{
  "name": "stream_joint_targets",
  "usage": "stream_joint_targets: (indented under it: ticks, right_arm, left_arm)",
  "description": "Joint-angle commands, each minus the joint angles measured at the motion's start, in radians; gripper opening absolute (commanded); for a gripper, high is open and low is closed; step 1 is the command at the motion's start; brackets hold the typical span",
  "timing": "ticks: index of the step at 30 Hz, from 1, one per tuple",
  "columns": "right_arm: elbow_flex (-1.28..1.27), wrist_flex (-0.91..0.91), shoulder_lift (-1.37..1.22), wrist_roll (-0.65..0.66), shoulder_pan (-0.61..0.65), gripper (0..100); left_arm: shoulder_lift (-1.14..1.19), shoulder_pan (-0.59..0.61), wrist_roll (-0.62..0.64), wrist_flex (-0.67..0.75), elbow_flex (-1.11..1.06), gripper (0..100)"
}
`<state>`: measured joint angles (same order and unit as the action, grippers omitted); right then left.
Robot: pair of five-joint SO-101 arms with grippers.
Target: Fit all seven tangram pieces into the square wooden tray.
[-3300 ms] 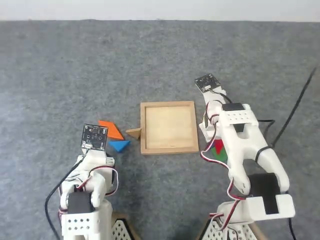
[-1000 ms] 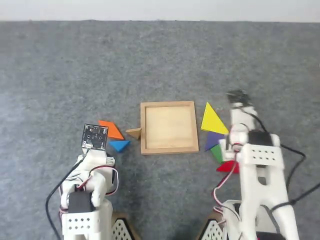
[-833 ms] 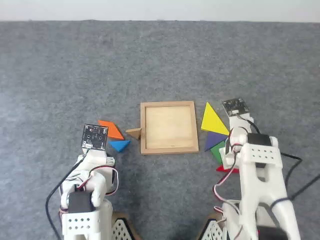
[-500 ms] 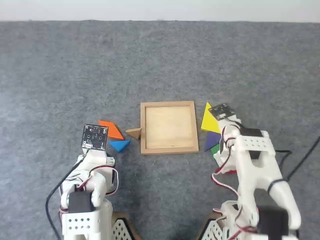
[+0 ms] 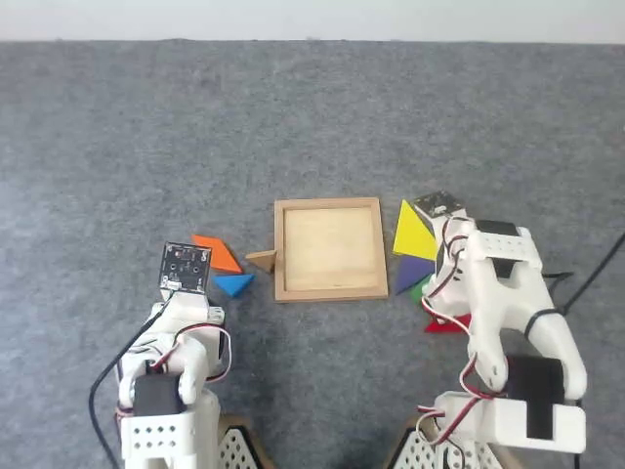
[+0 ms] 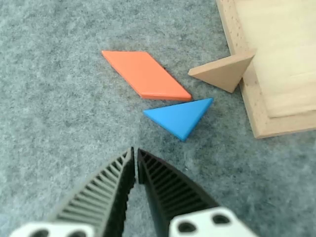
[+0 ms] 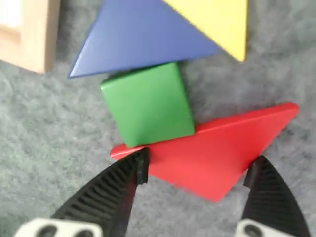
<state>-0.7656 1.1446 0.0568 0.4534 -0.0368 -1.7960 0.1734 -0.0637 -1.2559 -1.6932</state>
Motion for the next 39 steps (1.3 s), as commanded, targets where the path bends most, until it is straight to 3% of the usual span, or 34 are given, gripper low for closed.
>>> stream_joint_targets:
  ticks: [1, 15, 22, 28, 36, 39]
  right_arm:
    - [0.054, -0.050, -0.067, -0.049, -0.053, 32.2]
    - [0.542, -0.039, -0.380, -0.152, -0.104, 32.2]
    - [0.635, 0.059, -0.455, -0.302, -0.107, 32.2]
    - [0.605, 0.145, -0.303, -0.359, -0.171, 32.1]
    - [0.296, 0.171, 0.143, -0.364, -0.176, 32.1]
    - [0.199, 0.160, 0.202, -0.460, -0.145, 32.1]
  left_arm:
    - [-0.020, 0.006, 0.009, -0.006, 0.008, 1]
    - [-0.020, 0.006, 0.009, -0.006, 0.008, 1]
    - [-0.020, 0.006, 0.009, -0.006, 0.008, 1]
    - [-0.020, 0.006, 0.009, -0.006, 0.008, 1]
    - [-0.020, 0.006, 0.009, -0.006, 0.008, 1]
    - [-0.020, 0.006, 0.009, -0.006, 0.008, 1]
